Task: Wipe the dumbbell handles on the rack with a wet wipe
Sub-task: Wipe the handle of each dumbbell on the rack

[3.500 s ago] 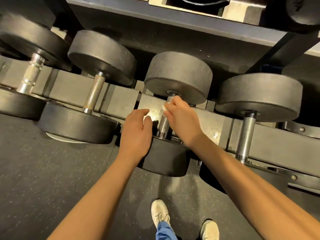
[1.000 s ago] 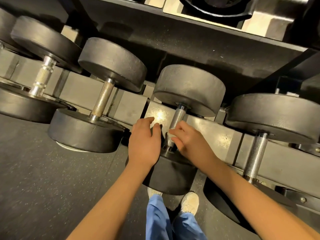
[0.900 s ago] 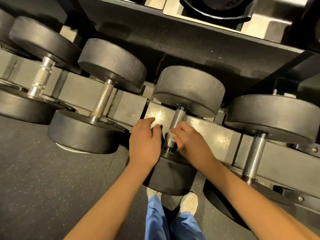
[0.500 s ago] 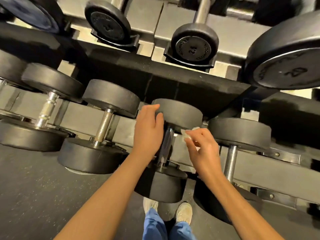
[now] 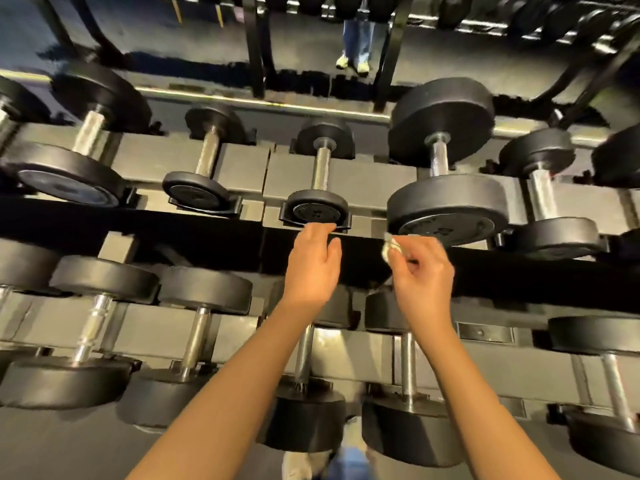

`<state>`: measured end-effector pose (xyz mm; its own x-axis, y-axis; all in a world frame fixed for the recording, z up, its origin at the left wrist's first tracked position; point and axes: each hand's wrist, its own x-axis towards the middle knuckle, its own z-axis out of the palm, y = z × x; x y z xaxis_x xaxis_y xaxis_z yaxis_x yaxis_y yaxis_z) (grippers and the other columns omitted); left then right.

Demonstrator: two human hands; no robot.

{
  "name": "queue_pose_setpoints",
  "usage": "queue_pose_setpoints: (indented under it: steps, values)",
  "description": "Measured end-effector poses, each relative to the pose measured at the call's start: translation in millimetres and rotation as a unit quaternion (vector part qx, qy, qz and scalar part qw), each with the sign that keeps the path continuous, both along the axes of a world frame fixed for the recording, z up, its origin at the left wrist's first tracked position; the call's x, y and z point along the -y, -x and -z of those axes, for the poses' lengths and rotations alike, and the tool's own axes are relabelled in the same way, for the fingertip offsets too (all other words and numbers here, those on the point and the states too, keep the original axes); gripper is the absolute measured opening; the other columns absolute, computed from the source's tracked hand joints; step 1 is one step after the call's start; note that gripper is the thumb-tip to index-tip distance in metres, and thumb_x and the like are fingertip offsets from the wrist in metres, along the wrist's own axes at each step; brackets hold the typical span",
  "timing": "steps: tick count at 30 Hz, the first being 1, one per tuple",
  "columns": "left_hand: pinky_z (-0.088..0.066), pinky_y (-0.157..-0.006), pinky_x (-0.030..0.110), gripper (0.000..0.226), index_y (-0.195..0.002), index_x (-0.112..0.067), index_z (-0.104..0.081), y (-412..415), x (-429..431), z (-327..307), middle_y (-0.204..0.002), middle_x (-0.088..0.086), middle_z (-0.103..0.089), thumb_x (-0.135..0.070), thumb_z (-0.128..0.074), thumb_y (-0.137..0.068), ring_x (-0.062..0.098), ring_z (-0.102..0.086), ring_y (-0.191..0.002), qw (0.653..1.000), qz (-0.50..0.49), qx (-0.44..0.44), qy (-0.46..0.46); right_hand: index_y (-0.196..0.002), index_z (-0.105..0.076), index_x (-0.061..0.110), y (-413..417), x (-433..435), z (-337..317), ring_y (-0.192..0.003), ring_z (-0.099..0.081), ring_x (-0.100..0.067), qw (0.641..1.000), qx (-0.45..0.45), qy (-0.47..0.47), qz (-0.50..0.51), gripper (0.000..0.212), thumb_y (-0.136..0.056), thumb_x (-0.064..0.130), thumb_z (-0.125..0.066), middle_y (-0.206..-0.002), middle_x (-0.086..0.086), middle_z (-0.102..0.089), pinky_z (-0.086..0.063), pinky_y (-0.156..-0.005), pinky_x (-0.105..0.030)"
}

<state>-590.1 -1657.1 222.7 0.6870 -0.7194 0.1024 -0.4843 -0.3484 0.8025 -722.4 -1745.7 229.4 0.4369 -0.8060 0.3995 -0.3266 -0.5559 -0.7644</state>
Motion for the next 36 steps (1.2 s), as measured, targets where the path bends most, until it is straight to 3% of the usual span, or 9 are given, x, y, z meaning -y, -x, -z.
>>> queue_pose_setpoints:
  steps: [3, 7, 11, 15, 19, 23, 27, 31, 36]
  values:
    - [-0.035, -0.096, 0.021, 0.033, -0.131, -0.011, -0.052, -1, 24, -18, -0.129, 0.004, -0.052, -0.021, -0.044, -0.1, 0.014, -0.047, -0.119, 0.999, 0.022, 0.027, 0.011, -0.103, -0.071, 0.006, 2, 21, -21, -0.092, -0.052, 0.012, 1.0, 0.019, -0.001, 0.01, 0.017, -0.087, 0.004, -0.065, -0.101, -0.009, -0.062, -0.041, -0.077, -0.003]
    - [-0.037, -0.101, 0.031, 0.033, -0.131, -0.01, -0.052, 3, 67, -32, -0.126, 0.006, -0.053, -0.02, -0.042, -0.101, 0.02, -0.047, -0.119, 0.998, 0.047, 0.033, 0.001, -0.105, -0.071, 0.007, 8, 62, -41, -0.09, -0.052, 0.01, 0.999, 0.035, 0.015, 0.037, 0.017, -0.089, 0.007, -0.063, -0.1, -0.005, -0.06, -0.042, -0.075, -0.006]
    - [-0.035, -0.103, 0.033, 0.037, -0.136, -0.009, -0.048, 12, 111, -38, -0.133, 0.007, -0.049, -0.023, -0.039, -0.102, 0.02, -0.045, -0.123, 0.997, 0.072, 0.019, -0.027, -0.099, -0.068, 0.007, 1, 119, -49, -0.081, -0.041, 0.007, 0.996, 0.01, 0.033, 0.079, 0.012, -0.091, 0.009, -0.059, -0.094, -0.009, -0.061, -0.032, -0.075, -0.001]
    - [-0.031, -0.108, 0.033, 0.039, -0.138, -0.008, -0.045, 17, 153, -37, -0.137, 0.008, -0.045, -0.024, -0.037, -0.103, 0.022, -0.04, -0.128, 0.995, 0.076, -0.04, -0.048, -0.092, -0.067, 0.005, -19, 167, -46, -0.082, -0.035, 0.006, 0.996, -0.039, 0.041, 0.074, 0.01, -0.089, 0.004, -0.058, -0.09, -0.011, -0.06, -0.026, -0.069, -0.009]
    - [-0.031, -0.109, 0.039, 0.038, -0.135, -0.007, -0.047, 12, 205, -38, -0.136, 0.011, -0.046, -0.025, -0.036, -0.103, 0.025, -0.04, -0.128, 0.995, 0.043, -0.084, -0.045, -0.086, -0.068, 0.006, -28, 189, -40, -0.079, -0.043, -0.007, 0.995, -0.062, -0.007, 0.083, 0.01, -0.089, 0.006, -0.058, -0.083, -0.003, -0.057, -0.029, -0.068, -0.019]
    - [-0.037, -0.103, 0.04, 0.036, -0.119, -0.016, -0.056, 9, 231, -30, -0.119, 0.005, -0.054, -0.037, -0.035, -0.099, 0.022, -0.048, -0.115, 0.991, 0.002, -0.134, 0.002, -0.093, -0.068, 0.008, -29, 187, -41, -0.081, -0.044, -0.002, 0.993, -0.045, -0.032, 0.103, 0.012, -0.09, 0.007, -0.056, -0.095, -0.003, -0.06, -0.029, -0.068, -0.014]
    - [-0.038, -0.102, 0.041, 0.035, -0.119, -0.019, -0.057, 11, 228, -22, -0.113, -0.003, -0.055, -0.039, -0.037, -0.097, 0.015, -0.049, -0.111, 0.987, -0.028, -0.156, 0.042, -0.097, -0.067, 0.011, -30, 187, -40, -0.081, -0.046, -0.002, 0.992, -0.06, -0.057, 0.095, 0.013, -0.091, 0.012, -0.055, -0.099, -0.003, -0.06, -0.032, -0.069, -0.015]
    - [-0.039, -0.102, 0.042, 0.038, -0.122, -0.016, -0.056, 11, 231, -24, -0.116, -0.001, -0.056, -0.036, -0.036, -0.097, 0.017, -0.05, -0.111, 0.989, -0.029, -0.143, 0.031, -0.099, -0.07, 0.009, -31, 195, -51, -0.089, -0.055, -0.014, 0.991, -0.103, -0.056, 0.073, 0.014, -0.089, 0.009, -0.059, -0.099, -0.006, -0.062, -0.039, -0.075, -0.02]
    - [-0.04, -0.103, 0.041, 0.038, -0.128, -0.014, -0.055, 9, 230, -20, -0.124, 0.003, -0.056, -0.031, -0.036, -0.099, 0.017, -0.05, -0.115, 0.992, -0.006, -0.125, 0.015, -0.101, -0.071, 0.007, -51, 236, -53, -0.101, -0.06, -0.025, 0.957, -0.259, -0.117, 0.062, 0.019, -0.085, 0.007, -0.061, -0.105, -0.011, -0.068, -0.038, -0.075, -0.022]
